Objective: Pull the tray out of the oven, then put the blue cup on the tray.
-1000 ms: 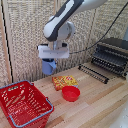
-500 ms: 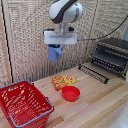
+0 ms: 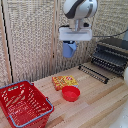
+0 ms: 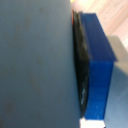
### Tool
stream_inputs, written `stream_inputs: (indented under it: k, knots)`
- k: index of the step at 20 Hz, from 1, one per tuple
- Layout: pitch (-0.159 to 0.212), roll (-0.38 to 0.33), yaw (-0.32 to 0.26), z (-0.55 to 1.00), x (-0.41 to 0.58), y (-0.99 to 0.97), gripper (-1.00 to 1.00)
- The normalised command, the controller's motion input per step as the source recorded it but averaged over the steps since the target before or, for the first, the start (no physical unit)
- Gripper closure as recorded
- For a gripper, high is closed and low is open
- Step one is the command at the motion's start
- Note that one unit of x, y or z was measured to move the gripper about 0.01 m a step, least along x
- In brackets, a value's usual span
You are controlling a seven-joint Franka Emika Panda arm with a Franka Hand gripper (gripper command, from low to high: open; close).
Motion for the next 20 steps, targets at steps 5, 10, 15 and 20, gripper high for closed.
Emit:
stream_inputs:
  k: [5,10,15,20]
  knots:
    - [0.066,-0.135,-0.036,0.0,-0.083,-0.91,1.0]
    - [0.032,-0.24,-0.018,-0.01,-0.016,-0.81,1.0]
    - [0.008,-0.271,-0.017,-0.01,0.0,-0.78,1.0]
    - [0.0,-0.24,-0.003,0.0,0.009,-0.86,1.0]
